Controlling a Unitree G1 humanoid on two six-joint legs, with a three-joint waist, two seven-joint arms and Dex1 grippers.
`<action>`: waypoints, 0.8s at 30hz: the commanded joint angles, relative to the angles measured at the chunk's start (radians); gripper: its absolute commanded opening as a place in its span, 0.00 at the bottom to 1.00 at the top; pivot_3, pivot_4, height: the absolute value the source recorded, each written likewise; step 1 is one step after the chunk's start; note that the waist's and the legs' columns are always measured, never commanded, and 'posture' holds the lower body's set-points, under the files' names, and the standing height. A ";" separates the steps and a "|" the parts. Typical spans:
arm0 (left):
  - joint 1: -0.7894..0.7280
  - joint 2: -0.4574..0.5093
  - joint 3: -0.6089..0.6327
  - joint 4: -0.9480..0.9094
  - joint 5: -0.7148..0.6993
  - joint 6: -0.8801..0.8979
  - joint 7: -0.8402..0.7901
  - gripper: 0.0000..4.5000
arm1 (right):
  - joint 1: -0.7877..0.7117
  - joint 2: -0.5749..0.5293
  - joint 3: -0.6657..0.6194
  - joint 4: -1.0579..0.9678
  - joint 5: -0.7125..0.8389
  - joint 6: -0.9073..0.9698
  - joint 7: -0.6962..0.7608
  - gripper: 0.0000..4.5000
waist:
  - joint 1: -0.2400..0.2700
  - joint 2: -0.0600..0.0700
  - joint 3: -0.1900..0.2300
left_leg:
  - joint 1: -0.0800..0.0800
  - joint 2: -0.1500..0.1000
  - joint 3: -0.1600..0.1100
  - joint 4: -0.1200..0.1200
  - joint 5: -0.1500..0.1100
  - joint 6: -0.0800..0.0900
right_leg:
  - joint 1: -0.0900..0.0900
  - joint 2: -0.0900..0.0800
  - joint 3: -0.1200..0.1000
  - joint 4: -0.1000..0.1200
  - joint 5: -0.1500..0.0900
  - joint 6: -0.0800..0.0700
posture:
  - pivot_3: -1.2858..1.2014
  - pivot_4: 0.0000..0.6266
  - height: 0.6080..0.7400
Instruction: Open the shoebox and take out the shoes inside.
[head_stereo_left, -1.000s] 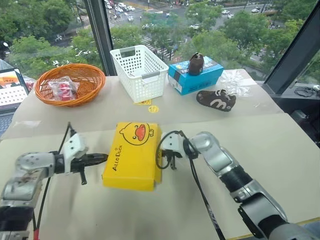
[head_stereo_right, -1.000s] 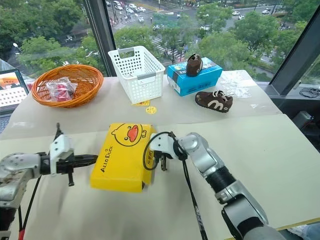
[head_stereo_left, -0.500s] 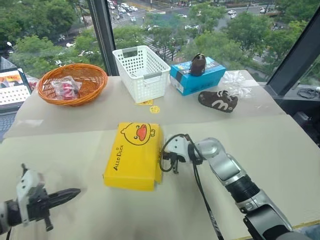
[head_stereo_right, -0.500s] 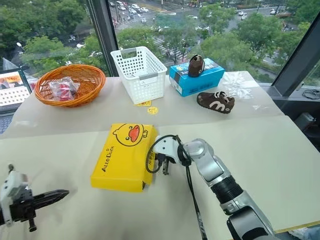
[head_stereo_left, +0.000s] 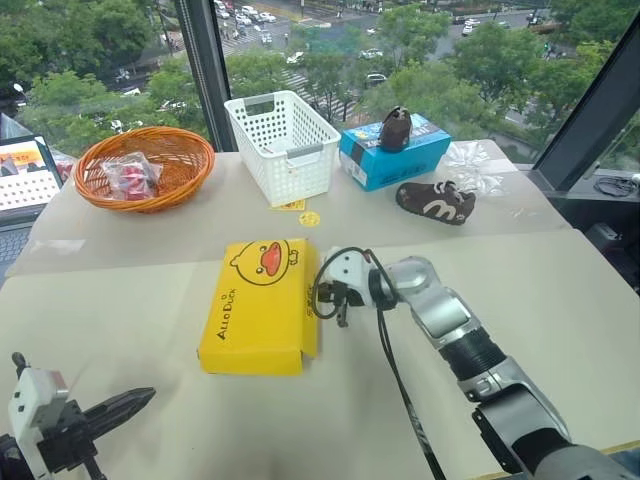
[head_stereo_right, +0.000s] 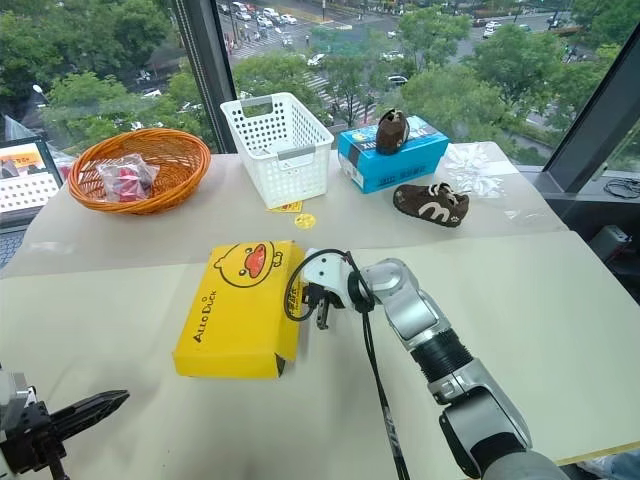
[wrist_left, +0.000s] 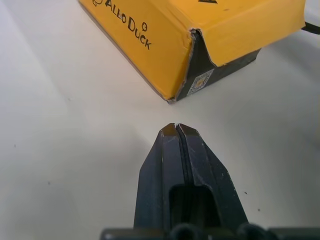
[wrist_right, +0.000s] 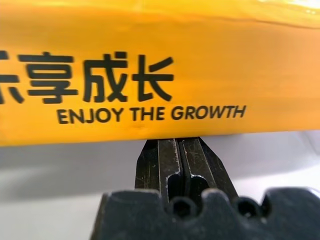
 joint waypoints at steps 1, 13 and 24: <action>0.034 -0.011 0.039 -0.030 -0.025 -0.018 0.008 0.00 | -0.080 0.039 -0.020 -0.009 0.048 -0.043 0.020 0.00 | -0.006 0.000 0.000 | 0.000 0.000 0.000 0.000 0.000 0.000 | 0.000 0.000 0.000 0.000 0.000 0.000 | 0.52 0.24 0.97; 0.130 -0.069 0.077 -0.068 -0.031 -0.071 0.026 0.00 | -0.306 0.204 -0.012 0.146 0.069 -0.165 0.068 0.00 | -0.011 0.001 0.000 | 0.001 0.003 0.000 -0.002 -0.001 -0.002 | -0.001 0.000 -0.001 0.000 0.000 0.000 | 0.52 0.24 0.97; 0.199 -0.129 0.083 -0.106 -0.031 -0.139 0.044 0.00 | -0.504 0.432 0.005 0.318 0.087 -0.237 0.072 0.00 | -0.017 0.001 0.000 | 0.001 0.008 0.000 -0.006 -0.002 -0.008 | -0.004 0.002 -0.001 0.001 -0.002 -0.003 | 0.52 0.24 0.97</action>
